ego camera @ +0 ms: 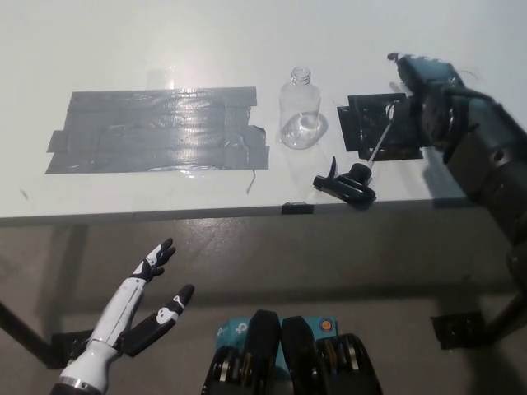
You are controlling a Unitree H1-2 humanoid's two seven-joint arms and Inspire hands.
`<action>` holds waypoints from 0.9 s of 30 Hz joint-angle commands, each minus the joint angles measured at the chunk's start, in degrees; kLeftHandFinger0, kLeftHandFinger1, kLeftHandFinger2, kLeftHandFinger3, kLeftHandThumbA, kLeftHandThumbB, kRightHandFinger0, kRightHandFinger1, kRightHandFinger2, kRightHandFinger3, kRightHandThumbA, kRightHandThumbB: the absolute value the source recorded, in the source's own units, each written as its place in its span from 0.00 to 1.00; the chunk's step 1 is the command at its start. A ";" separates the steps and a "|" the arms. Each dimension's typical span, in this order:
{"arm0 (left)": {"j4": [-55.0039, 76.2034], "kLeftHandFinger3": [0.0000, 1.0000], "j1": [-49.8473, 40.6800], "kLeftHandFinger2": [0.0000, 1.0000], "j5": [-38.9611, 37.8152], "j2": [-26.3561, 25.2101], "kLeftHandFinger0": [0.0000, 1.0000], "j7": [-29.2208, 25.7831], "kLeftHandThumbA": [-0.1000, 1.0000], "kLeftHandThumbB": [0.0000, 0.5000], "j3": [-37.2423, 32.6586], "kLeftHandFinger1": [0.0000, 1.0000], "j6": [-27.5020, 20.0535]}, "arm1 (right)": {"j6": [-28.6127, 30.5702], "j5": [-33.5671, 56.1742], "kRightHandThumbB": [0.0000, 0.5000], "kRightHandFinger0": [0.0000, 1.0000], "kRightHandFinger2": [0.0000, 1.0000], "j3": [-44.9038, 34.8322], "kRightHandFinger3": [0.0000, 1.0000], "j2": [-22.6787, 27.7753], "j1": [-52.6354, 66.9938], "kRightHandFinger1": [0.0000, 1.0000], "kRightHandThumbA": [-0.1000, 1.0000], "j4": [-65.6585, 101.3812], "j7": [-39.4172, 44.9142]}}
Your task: The robot grabs the black lid of the spray bottle on the desk and places it on the black area of the desk
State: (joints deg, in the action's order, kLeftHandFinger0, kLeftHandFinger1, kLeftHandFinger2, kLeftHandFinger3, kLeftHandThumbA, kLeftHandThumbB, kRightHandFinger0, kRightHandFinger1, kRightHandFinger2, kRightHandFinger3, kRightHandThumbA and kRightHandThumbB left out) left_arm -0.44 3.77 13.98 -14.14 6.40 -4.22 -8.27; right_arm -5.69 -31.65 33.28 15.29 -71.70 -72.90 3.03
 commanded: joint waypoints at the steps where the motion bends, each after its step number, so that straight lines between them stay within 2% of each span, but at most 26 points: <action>1: 1.06 1.00 1.83 1.00 -0.14 -0.79 0.97 -0.71 0.74 0.34 0.90 1.00 -0.82 | -2.99 0.22 1.00 1.00 1.00 -2.90 1.00 5.05 -6.23 1.00 0.73 8.85 2.88; 5: 0.37 1.00 2.80 1.00 -0.19 -0.53 0.97 -0.88 0.76 0.33 0.99 1.00 -1.37 | -7.20 0.82 0.72 1.00 1.00 -10.27 1.00 10.90 1.12 1.00 0.86 36.30 2.51; 9: -0.32 1.00 4.74 1.00 -0.24 -0.60 0.99 -0.87 0.78 0.33 1.10 1.00 -1.31 | -9.86 3.10 0.62 1.00 1.00 -17.68 1.00 12.91 9.17 1.00 0.90 59.58 3.18; 12: -0.87 1.00 6.30 1.00 -0.57 -0.27 1.00 -0.93 0.80 0.32 1.19 1.00 -1.03 | -8.98 4.87 0.56 1.00 1.00 -22.13 1.00 12.81 15.54 1.00 0.88 74.32 2.65; 13: -1.19 1.00 7.00 1.00 -0.65 -0.16 0.99 -0.95 0.84 0.34 1.18 1.00 -1.02 | -9.79 6.56 0.51 1.00 1.00 -24.09 1.00 12.41 19.93 1.00 0.86 83.08 3.29; 16: -1.98 1.00 8.36 1.00 -0.88 0.09 0.98 -1.15 0.89 0.37 1.26 1.00 -1.34 | -10.57 7.27 0.46 1.00 1.00 -26.36 1.00 11.15 27.37 1.00 0.87 94.58 3.31; 22: -2.75 1.00 9.06 1.00 -1.10 0.09 0.96 -1.76 0.92 0.37 1.81 1.00 -1.78 | -6.67 11.72 0.52 1.00 1.00 -29.71 1.00 7.70 43.32 1.00 0.87 105.79 -0.63; 23: -3.16 1.00 9.11 1.00 -1.38 0.20 0.96 -1.81 0.92 0.37 1.89 1.00 -1.91 | -5.96 13.01 0.57 1.00 1.00 -30.28 1.00 7.41 46.82 1.00 0.84 107.05 -1.09; 24: -3.07 1.00 8.85 1.00 -1.29 0.22 0.96 -1.87 0.92 0.37 1.90 1.00 -1.82 | -5.28 13.14 0.58 1.00 1.00 -30.45 1.00 7.41 48.55 1.00 0.84 107.35 -1.28; 27: -2.11 1.00 7.96 1.00 -0.93 0.12 0.95 -1.70 0.93 0.36 1.78 1.00 -1.10 | -5.22 12.31 0.67 1.00 1.00 -31.49 1.00 7.04 54.70 1.00 0.87 109.24 -1.92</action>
State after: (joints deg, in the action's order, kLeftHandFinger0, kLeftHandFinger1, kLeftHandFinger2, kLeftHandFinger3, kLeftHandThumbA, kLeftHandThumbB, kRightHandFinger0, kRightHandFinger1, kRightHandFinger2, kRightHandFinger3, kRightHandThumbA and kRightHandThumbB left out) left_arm -2.96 6.78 13.99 -13.90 6.44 -4.01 -7.61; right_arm -9.43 -29.90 18.82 20.73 -33.05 -13.42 4.93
